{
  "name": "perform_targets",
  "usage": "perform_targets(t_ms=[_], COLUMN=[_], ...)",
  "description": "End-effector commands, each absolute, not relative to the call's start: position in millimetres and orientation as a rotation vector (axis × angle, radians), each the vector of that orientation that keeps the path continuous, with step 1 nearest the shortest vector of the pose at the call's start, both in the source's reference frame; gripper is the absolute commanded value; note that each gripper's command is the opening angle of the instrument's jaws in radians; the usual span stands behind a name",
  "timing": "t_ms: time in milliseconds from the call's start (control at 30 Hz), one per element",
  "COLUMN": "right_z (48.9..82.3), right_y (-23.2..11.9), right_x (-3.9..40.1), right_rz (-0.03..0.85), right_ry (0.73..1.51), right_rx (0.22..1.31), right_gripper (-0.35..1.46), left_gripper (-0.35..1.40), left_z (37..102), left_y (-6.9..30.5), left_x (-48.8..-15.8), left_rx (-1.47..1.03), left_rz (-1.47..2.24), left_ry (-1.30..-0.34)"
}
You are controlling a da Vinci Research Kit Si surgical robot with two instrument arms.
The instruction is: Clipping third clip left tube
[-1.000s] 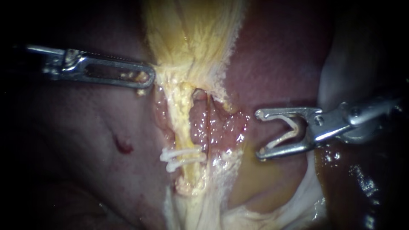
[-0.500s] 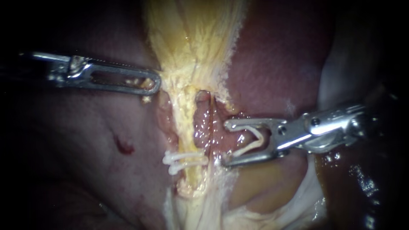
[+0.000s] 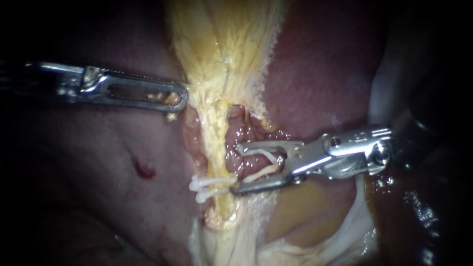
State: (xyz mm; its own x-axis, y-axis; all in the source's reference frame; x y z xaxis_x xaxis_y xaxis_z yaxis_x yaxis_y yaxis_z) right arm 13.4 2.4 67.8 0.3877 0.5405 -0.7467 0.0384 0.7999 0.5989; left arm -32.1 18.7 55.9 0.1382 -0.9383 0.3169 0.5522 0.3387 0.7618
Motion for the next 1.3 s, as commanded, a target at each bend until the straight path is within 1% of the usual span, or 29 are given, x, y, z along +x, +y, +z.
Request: perform_targets(t_ms=[33,267,567,967,1300], right_z=[68.1,69.7,71.7,72.1,72.2], right_y=[2.5,3.3,3.5,3.1,2.8], right_x=[13.4,13.1,13.0,14.8,16.7], right_rz=[0.347,0.370,0.391,0.408,0.413], right_ry=[1.143,1.149,1.153,1.210,1.261], right_rx=[0.589,0.602,0.629,0.720,0.775], right_gripper=[0.50,0.50,0.50,0.50,0.50], left_gripper=[-0.35,-0.35,-0.35,-0.35,-0.35], left_z=[55.8,55.8,55.9,55.9,56.0], left_y=[18.7,18.6,18.6,18.6,18.6], left_x=[-32.1,-32.2,-32.2,-32.2,-32.1], left_rx=[0.537,0.539,0.538,0.539,0.539], left_rz=[-1.155,-1.154,-1.154,-1.153,-1.153], left_ry=[-0.883,-0.884,-0.884,-0.884,-0.884])
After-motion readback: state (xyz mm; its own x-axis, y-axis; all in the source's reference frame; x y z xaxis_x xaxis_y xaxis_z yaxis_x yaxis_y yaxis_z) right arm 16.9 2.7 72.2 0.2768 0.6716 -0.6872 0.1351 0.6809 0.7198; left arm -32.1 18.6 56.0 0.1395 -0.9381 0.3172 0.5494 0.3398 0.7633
